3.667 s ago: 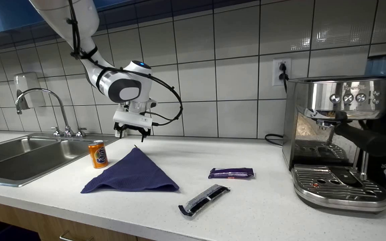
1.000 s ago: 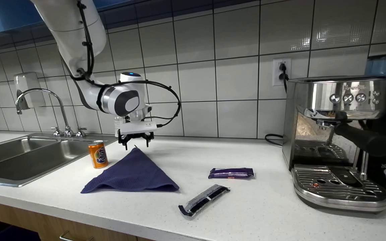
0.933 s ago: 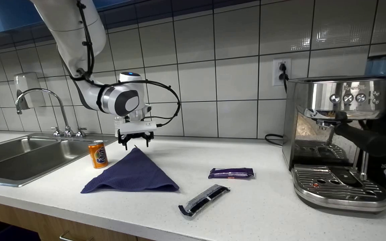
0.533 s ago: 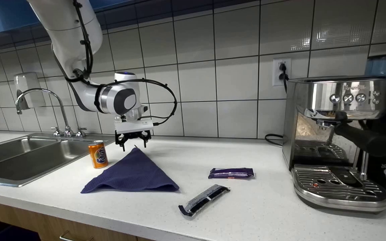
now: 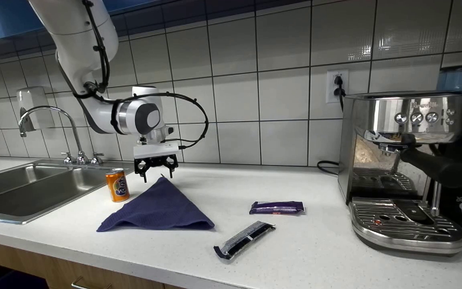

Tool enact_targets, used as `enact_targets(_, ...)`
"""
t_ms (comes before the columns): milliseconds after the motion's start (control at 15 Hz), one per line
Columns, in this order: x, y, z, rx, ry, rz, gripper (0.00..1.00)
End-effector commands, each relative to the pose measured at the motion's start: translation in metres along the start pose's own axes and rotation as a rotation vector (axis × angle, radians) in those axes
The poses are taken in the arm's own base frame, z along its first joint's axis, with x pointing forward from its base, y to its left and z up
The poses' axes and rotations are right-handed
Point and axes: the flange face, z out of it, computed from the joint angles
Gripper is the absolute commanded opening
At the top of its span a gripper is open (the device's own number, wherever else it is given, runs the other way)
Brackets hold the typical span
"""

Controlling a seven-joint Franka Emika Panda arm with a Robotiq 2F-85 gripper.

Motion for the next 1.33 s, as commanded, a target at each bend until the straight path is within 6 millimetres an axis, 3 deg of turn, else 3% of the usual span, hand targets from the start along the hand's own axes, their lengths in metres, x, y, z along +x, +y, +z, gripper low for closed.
enact_targets(0, 0.008, -0.002, -0.006, -0.014, -0.030, 0.018, 1.00)
enact_targets(1267, 0.029, 0.006, 0.019, -0.032, -0.015, 0.115, 1.00)
